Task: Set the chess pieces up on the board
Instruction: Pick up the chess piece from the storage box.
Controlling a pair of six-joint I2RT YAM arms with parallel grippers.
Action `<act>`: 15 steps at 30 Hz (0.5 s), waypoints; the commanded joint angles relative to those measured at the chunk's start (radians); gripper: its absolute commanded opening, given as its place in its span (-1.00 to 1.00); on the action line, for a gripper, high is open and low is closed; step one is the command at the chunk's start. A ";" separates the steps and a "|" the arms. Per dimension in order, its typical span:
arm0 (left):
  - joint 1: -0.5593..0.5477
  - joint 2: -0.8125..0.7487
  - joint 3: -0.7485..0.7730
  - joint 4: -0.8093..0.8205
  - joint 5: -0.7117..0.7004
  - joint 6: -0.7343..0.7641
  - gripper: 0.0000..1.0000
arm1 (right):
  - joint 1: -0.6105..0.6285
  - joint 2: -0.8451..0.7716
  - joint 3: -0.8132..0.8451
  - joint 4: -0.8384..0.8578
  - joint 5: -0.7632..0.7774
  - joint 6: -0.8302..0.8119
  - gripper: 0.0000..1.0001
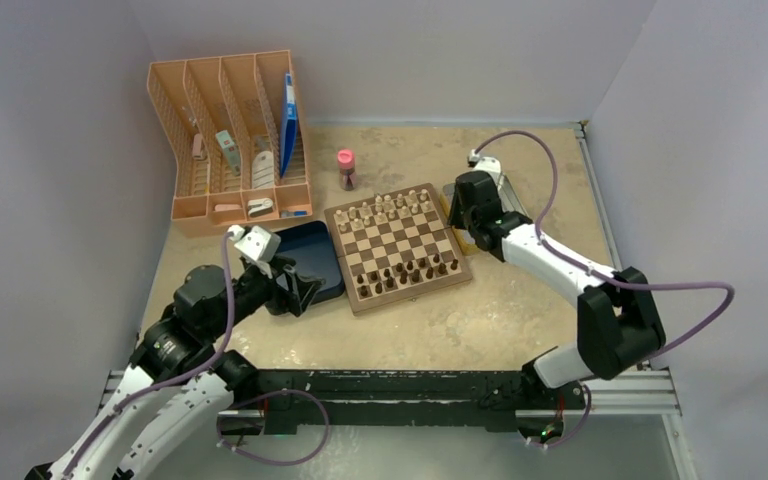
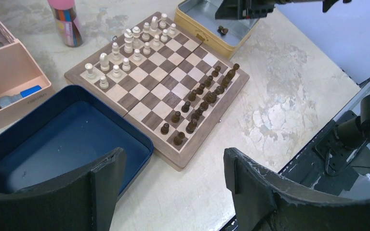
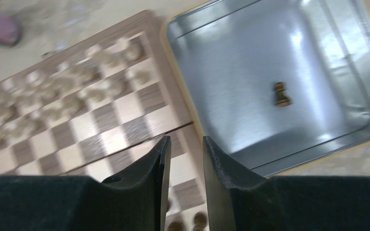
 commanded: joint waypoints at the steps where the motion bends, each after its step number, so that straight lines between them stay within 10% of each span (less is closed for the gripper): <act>1: -0.002 0.030 0.001 0.030 0.022 -0.004 0.48 | -0.101 0.031 0.050 0.053 0.056 -0.047 -0.35; 15: -0.003 0.185 0.005 0.011 -0.146 -0.062 0.45 | -0.175 0.189 0.178 -0.008 0.119 -0.234 -0.32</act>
